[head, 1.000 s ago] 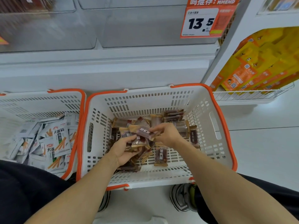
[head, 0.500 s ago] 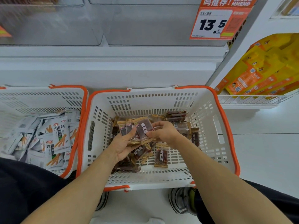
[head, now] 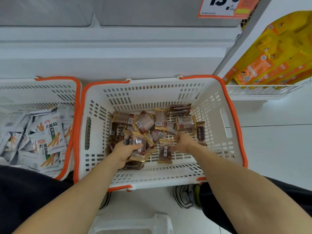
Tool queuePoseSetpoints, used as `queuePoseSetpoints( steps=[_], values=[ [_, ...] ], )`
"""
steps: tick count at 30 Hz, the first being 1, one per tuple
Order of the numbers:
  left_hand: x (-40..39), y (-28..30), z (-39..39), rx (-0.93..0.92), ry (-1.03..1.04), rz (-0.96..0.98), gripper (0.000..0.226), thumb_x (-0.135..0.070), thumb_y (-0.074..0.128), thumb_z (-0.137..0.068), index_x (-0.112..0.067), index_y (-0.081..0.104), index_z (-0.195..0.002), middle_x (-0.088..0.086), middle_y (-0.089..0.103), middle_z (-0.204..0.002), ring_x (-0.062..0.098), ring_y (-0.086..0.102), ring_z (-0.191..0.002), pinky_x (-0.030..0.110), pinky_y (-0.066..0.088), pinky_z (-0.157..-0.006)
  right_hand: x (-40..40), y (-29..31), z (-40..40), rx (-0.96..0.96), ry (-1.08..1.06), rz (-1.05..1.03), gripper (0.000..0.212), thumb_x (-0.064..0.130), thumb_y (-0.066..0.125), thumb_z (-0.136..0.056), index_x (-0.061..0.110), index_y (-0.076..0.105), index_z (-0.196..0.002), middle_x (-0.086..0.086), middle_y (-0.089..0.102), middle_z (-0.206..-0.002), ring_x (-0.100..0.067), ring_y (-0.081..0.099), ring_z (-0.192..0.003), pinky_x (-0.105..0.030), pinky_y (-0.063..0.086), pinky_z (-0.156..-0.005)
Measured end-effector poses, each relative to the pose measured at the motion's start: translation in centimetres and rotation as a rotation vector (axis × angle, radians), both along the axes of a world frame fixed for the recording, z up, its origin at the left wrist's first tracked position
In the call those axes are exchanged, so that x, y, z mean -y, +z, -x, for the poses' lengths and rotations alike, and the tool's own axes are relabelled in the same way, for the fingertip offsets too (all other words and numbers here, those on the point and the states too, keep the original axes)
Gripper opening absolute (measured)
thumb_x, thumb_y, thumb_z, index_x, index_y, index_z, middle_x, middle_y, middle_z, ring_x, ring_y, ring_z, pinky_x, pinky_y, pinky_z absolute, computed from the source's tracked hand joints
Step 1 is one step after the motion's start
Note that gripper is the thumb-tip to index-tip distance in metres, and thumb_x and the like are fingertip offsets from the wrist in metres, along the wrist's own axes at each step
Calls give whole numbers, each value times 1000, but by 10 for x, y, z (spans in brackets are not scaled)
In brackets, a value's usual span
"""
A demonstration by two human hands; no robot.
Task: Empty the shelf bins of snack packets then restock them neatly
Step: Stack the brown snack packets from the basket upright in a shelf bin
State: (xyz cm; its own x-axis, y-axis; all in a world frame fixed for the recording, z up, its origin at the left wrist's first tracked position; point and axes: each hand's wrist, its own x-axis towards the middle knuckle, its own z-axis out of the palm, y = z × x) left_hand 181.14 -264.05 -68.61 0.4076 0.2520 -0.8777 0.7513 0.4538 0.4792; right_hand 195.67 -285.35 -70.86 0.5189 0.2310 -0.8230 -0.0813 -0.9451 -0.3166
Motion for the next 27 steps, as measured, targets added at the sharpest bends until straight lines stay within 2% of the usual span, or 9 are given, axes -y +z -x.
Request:
queuePoseSetpoints(
  steps=[2,4,6,8,11,15,21,25,27],
  values=[
    [1,-1,3,-39,-20,7,34,-11,82,-81,-12,67,-112,15,74,-106,34,71,-99,48,57,-89,-2,-5,12,-14,-60,4,67,35,87,-77,11,52,-128,-3,59,-129,-25,60,-115,-31,51,-86],
    [1,-2,1,-47,-33,-4,34,-11,82,-80,-12,67,-110,15,75,-105,33,71,-99,49,57,-90,-7,-9,14,-71,-129,-1,67,38,87,-75,11,53,-126,-5,64,-119,-24,64,-106,-35,57,-85],
    [2,-2,-1,-35,-31,-15,33,-10,82,-81,-13,67,-111,14,75,-105,31,71,-97,43,59,-82,-15,-9,10,-140,-188,-44,47,32,84,-80,13,60,-115,-4,68,-103,-19,67,-92,-40,60,-86],
    [2,-3,-3,-28,-25,-22,32,-9,81,-81,-14,66,-109,14,74,-104,30,71,-95,40,58,-79,-23,0,3,-164,-122,-70,23,25,77,-89,13,63,-103,-3,66,-92,-16,64,-81,-34,61,-78],
    [1,-3,-5,-16,-22,-21,29,-9,81,-81,-16,66,-106,13,74,-106,30,71,-97,46,58,-88,-30,20,-10,-192,-74,-113,13,18,71,-93,12,61,-99,-4,66,-98,-19,65,-88,-32,59,-72],
    [-2,0,-9,24,-36,-26,27,-11,80,-83,-16,68,-107,11,74,-109,31,69,-103,52,51,-100,-30,43,-32,-362,-366,-334,4,7,63,-98,5,60,-98,-12,72,-100,-27,73,-88,-45,63,-80],
    [-3,11,-15,183,54,168,48,-29,72,-83,-14,64,-128,15,72,-118,35,66,-112,49,52,-99,-58,46,-14,-464,-418,-528,16,6,67,-94,2,55,-104,-21,73,-101,-32,74,-93,-48,61,-84],
    [-14,15,-15,175,80,80,40,-19,77,-82,-14,67,-120,16,74,-112,33,69,-102,48,55,-92,-75,34,-6,-457,-483,-575,24,11,75,-90,3,59,-105,-16,73,-103,-26,74,-91,-45,63,-77],
    [-22,11,-12,140,108,24,35,-14,77,-83,-14,68,-117,16,74,-110,34,70,-101,53,54,-95,-82,31,-8,-374,-452,-544,28,21,78,-87,6,64,-106,-9,73,-105,-22,72,-96,-42,62,-81]
  ],
)
